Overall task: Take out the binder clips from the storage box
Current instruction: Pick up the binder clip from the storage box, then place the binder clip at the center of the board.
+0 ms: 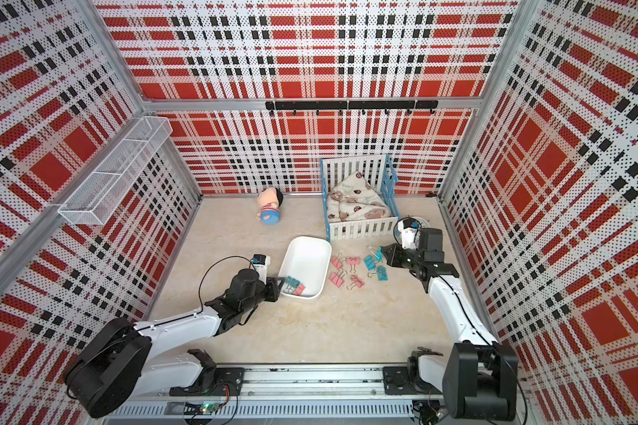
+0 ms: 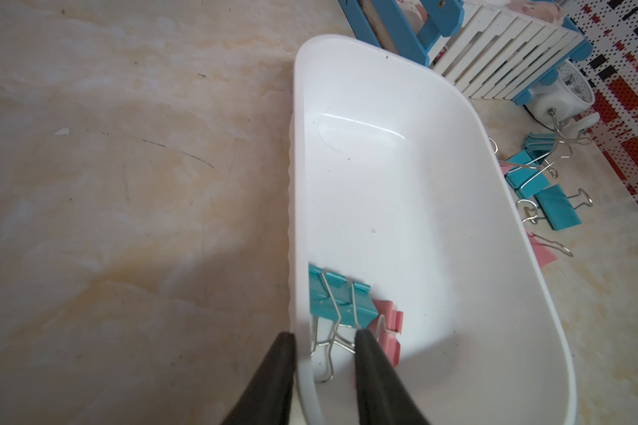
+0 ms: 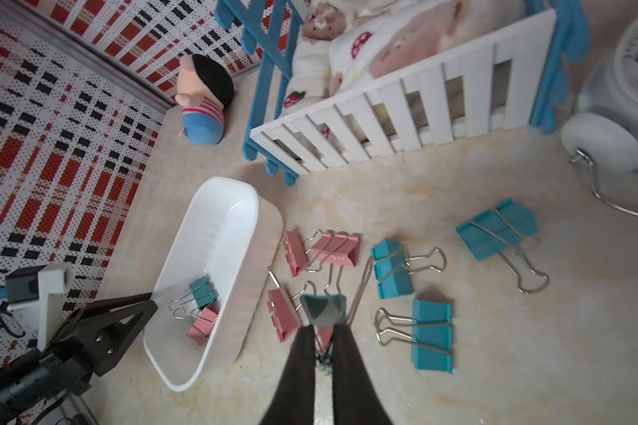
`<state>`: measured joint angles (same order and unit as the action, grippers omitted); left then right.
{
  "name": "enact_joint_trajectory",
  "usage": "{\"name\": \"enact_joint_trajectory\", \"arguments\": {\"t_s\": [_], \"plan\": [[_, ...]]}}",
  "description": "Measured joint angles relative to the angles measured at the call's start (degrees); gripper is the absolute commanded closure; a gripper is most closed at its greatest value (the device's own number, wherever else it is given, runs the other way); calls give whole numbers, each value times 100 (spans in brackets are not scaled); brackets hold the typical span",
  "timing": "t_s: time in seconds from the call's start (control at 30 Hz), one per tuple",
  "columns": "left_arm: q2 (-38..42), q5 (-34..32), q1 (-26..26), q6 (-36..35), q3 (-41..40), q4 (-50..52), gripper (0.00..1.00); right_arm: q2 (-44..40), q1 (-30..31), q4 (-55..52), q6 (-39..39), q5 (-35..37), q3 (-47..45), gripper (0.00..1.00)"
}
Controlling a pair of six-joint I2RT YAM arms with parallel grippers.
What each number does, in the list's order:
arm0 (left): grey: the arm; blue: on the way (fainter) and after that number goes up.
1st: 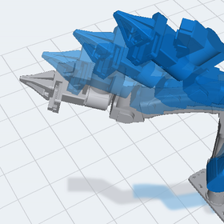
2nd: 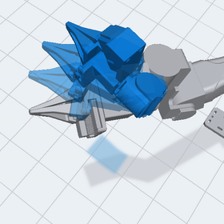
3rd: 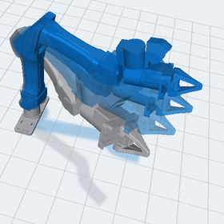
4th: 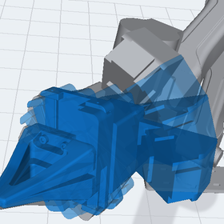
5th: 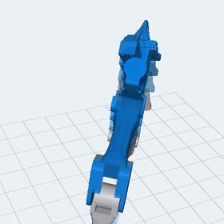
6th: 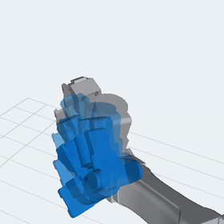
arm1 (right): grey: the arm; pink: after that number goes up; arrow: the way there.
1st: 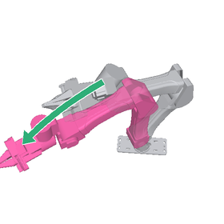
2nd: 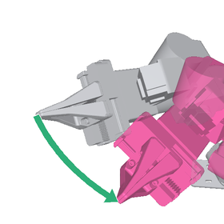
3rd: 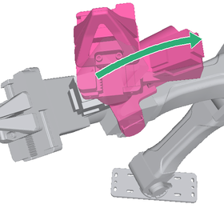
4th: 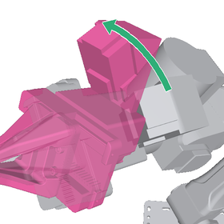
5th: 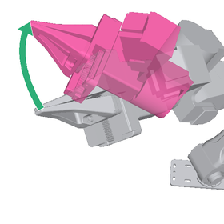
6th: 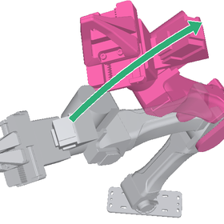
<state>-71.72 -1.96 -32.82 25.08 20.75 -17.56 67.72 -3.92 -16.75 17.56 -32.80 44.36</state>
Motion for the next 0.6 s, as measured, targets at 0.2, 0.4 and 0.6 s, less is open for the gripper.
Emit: {"name": "enact_joint_trajectory", "arguments": {"t_s": [0.2,0.4,0.6], "plan": [[0,-2,-79,0,0,0,65,-9,-455,444,404,-321,-487,94],[-2,-26,-96,-2,0,0,65,94,-927,885,743,-479,-922,94],[-24,-61,-98,-2,0,0,65,404,-1246,1211,925,-568,-1093,94]]}}
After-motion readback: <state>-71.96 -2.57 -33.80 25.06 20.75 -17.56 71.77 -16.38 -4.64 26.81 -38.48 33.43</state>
